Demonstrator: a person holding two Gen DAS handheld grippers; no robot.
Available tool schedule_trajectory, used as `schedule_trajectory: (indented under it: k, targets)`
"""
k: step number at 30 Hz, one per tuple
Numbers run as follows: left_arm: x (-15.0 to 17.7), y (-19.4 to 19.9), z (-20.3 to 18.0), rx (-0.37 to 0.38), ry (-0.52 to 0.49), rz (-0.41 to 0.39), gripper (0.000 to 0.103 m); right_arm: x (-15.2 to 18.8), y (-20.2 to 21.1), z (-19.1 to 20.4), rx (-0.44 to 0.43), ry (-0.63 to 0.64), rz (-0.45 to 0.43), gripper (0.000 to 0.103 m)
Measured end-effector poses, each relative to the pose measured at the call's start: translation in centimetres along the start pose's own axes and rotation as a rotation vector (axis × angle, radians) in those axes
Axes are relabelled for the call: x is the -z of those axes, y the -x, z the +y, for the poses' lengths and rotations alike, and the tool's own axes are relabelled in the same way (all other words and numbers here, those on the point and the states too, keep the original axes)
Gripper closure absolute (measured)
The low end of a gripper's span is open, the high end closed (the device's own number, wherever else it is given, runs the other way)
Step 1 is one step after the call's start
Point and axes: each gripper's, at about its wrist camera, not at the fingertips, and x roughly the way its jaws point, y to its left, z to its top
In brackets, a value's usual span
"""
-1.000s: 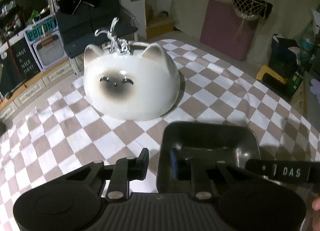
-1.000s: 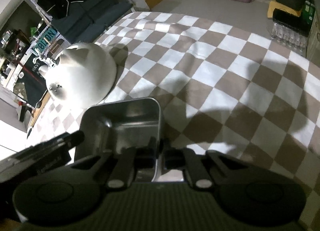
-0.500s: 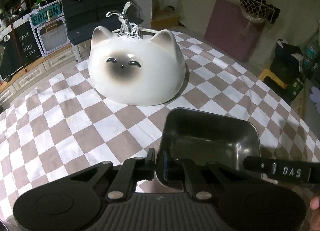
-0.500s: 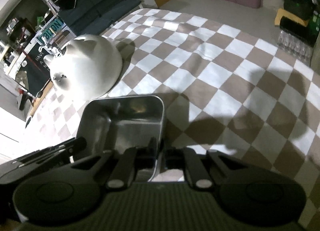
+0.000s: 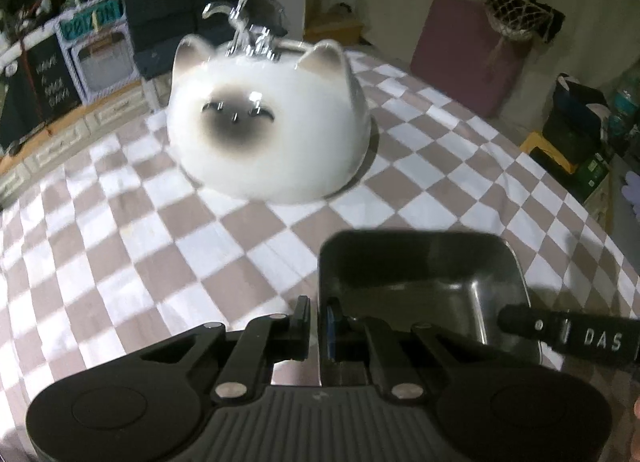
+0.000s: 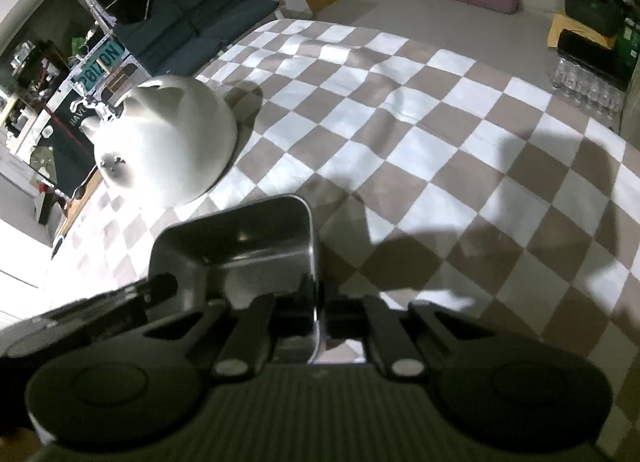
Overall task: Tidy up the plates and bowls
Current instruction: 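Lift and carry the second tray with both grippers toward the first tray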
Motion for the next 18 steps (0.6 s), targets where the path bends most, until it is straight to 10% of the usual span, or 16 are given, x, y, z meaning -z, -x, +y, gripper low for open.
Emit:
schedule_trajectory:
  k: [18]
  targets:
    - [1.8, 6.8, 1.6, 0.038, 0.103, -0.108, 0.098, 0.8, 3.6, 1.4, -0.059, 0.052, -0.052, 0.099]
